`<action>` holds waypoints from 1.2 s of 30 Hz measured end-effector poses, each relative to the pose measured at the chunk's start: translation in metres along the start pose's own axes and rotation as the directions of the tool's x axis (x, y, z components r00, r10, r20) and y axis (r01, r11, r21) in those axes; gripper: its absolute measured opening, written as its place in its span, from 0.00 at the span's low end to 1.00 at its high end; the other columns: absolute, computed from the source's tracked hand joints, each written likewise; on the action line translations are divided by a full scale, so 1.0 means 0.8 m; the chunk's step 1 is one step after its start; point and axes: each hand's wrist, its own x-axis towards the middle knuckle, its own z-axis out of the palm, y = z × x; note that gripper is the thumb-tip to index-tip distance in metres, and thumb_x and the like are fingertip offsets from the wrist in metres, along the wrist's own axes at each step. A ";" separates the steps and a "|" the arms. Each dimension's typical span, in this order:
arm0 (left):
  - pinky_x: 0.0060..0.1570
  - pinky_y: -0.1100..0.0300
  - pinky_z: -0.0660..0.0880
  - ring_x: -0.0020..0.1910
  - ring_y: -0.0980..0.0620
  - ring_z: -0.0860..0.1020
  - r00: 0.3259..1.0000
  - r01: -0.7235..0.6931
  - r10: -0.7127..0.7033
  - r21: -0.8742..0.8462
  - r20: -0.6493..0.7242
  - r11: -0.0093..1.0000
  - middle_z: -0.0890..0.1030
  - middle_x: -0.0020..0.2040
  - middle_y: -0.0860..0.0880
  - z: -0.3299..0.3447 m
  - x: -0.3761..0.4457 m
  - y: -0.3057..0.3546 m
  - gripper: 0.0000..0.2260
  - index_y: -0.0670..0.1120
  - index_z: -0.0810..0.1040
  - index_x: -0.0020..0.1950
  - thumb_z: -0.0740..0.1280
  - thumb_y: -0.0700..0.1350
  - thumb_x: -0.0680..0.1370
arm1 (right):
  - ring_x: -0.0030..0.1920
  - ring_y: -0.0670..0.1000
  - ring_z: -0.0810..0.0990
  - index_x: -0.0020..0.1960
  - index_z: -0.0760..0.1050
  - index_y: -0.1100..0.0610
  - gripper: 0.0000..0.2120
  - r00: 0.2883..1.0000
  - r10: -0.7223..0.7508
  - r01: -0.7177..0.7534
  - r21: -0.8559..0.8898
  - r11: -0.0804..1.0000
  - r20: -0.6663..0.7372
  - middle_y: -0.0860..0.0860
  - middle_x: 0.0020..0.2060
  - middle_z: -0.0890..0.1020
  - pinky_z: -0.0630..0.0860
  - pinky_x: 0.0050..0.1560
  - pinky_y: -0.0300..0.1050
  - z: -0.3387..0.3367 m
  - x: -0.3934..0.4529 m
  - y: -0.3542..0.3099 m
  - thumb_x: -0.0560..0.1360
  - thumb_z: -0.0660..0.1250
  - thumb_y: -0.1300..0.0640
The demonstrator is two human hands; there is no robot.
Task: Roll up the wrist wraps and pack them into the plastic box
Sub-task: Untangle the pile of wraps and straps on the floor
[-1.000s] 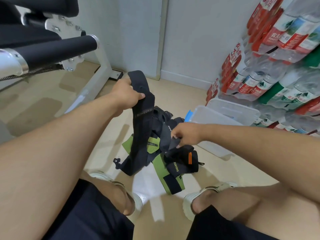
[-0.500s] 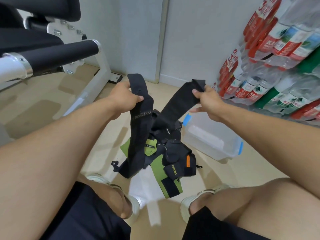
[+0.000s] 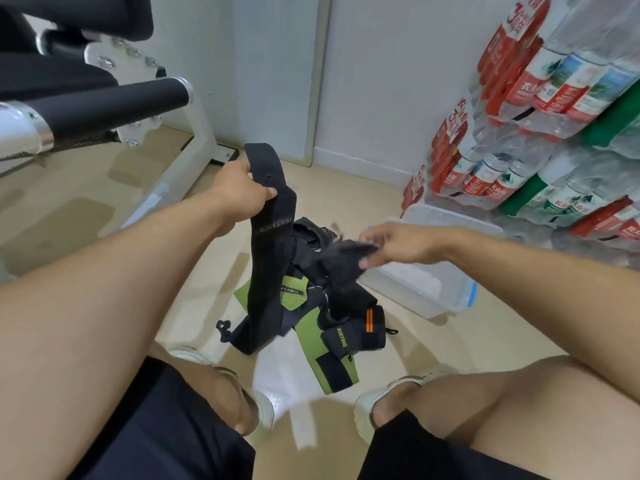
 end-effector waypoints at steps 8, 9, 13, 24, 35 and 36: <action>0.56 0.53 0.78 0.58 0.47 0.81 0.999 0.004 -0.006 0.031 0.048 0.999 0.83 0.59 0.49 0.008 0.002 -0.001 0.17 0.48 0.77 0.67 0.69 0.37 0.80 | 0.47 0.45 0.80 0.44 0.82 0.49 0.12 0.905 0.390 -0.263 -0.499 0.825 0.168 0.40 0.39 0.83 0.77 0.65 0.45 0.013 -0.006 0.040 0.73 0.74 0.67; 0.56 0.53 0.78 0.58 0.47 0.81 0.998 0.003 -0.005 0.037 0.055 0.999 0.83 0.59 0.49 0.009 0.001 0.000 0.16 0.48 0.77 0.67 0.69 0.37 0.80 | 0.48 0.45 0.80 0.43 0.83 0.49 0.13 0.902 0.397 -0.267 -0.503 0.822 0.170 0.39 0.38 0.83 0.77 0.65 0.45 0.012 -0.006 0.042 0.73 0.74 0.67; 0.58 0.51 0.79 0.56 0.47 0.82 0.997 -0.007 0.002 0.060 0.083 0.998 0.83 0.58 0.48 0.014 0.001 0.001 0.15 0.47 0.78 0.66 0.69 0.37 0.80 | 0.48 0.48 0.84 0.45 0.82 0.54 0.10 0.903 0.345 -0.267 -0.296 0.917 0.255 0.47 0.39 0.84 0.81 0.51 0.39 0.011 -0.007 0.047 0.74 0.73 0.69; 0.60 0.49 0.80 0.53 0.48 0.84 0.985 -0.058 0.052 0.027 0.166 0.998 0.86 0.53 0.49 0.018 -0.003 0.007 0.16 0.49 0.78 0.66 0.71 0.38 0.79 | 0.59 0.49 0.82 0.72 0.72 0.47 0.26 0.886 0.001 0.096 0.184 0.978 -0.464 0.48 0.63 0.80 0.80 0.57 0.45 0.006 0.018 0.005 0.77 0.75 0.56; 0.43 0.59 0.80 0.48 0.53 0.86 0.979 -0.086 0.117 -0.186 0.164 0.979 0.87 0.50 0.49 0.017 -0.017 0.030 0.20 0.49 0.76 0.66 0.75 0.48 0.77 | 0.40 0.52 0.85 0.53 0.75 0.57 0.02 0.873 -0.146 0.363 0.421 0.831 -0.465 0.56 0.46 0.84 0.84 0.49 0.46 0.027 0.020 -0.076 0.83 0.65 0.58; 0.44 0.58 0.80 0.48 0.53 0.86 0.981 -0.054 0.084 -0.167 0.177 0.984 0.87 0.51 0.50 0.015 -0.017 0.028 0.22 0.50 0.75 0.66 0.76 0.50 0.75 | 0.37 0.51 0.84 0.53 0.74 0.55 0.01 0.854 -0.122 0.391 0.469 0.792 -0.506 0.54 0.45 0.84 0.83 0.44 0.44 0.021 0.020 -0.084 0.84 0.64 0.58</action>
